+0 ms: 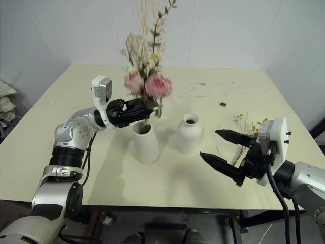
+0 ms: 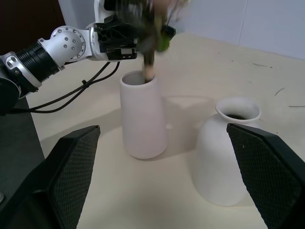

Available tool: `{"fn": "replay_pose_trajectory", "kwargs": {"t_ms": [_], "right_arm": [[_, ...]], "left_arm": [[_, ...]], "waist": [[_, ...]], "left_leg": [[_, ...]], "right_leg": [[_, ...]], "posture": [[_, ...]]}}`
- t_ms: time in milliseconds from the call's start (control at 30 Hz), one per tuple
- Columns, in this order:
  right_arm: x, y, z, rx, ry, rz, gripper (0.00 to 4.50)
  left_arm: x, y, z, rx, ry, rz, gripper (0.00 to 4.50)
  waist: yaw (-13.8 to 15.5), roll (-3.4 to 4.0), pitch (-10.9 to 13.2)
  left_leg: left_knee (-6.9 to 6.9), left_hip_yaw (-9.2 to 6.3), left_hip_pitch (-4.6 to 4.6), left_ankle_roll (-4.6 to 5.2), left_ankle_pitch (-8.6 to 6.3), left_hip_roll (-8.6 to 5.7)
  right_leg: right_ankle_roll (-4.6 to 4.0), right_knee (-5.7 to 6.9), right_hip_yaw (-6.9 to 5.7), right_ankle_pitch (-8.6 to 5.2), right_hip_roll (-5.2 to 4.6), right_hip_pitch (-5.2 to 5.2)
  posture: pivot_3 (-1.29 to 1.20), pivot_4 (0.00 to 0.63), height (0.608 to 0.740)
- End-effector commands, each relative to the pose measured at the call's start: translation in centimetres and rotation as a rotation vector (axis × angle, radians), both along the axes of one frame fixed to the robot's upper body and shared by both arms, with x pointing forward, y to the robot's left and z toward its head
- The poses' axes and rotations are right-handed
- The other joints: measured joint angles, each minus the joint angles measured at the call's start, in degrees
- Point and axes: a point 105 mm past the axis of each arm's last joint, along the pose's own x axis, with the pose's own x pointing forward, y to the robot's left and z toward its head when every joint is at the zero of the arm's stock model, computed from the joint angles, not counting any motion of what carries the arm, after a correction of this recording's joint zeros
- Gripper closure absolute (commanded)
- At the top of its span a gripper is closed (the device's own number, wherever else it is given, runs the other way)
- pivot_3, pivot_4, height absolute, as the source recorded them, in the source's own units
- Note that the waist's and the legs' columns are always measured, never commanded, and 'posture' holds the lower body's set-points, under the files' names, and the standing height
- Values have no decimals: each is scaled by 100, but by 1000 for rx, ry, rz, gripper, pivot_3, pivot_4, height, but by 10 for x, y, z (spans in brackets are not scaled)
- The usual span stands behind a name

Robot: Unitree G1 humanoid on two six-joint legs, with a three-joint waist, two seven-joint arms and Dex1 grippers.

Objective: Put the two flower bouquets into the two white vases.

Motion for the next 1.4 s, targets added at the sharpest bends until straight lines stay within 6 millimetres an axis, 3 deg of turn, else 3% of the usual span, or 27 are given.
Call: {"fn": "replay_pose_trajectory", "kwargs": {"t_ms": [33,367,500,733,933,1033,1400], "right_arm": [[1,-1,7,-10,-45,-1,0],[8,-7,-2,-37,-14,-66,0],[15,-23,-13,-60,38,-208,0],[29,-52,-23,-61,97,-463,0],[53,-79,-45,-91,237,-723,0],[63,-90,-58,-90,356,-842,0],[86,-86,-80,-101,564,-933,0]], "left_arm": [[-8,7,15,0,-83,1,90],[-9,37,19,103,-133,14,19],[-9,55,29,83,-176,12,19],[-5,75,29,76,-179,53,19],[-20,83,23,79,-143,-34,19],[-23,92,19,97,-127,-20,19],[-35,120,11,167,-121,51,19]], "waist": [[1,0,0],[1,0,0],[9,0,0],[2,0,0],[-16,0,0],[-15,1,0],[-18,1,0]], "left_leg": [[0,0,0,0,0,0],[-3,0,0,0,0,0],[-4,0,-2,1,0,0],[-6,1,-2,2,-1,0],[-7,2,-1,2,-1,2],[-12,1,0,3,-1,4],[-19,-1,1,4,0,4]], "right_leg": [[0,0,0,0,0,0],[-8,-5,0,-4,0,0],[-17,-9,-1,-9,-1,0],[-19,-12,-1,-10,-2,0],[-23,-13,0,-10,-2,0],[-95,-11,0,-46,-1,-3],[-93,16,-1,-47,0,-15]], "posture": [[0,150,740],[0,150,740],[0,150,740],[0,150,740],[0,150,740],[0,150,740],[0,150,740]]}}
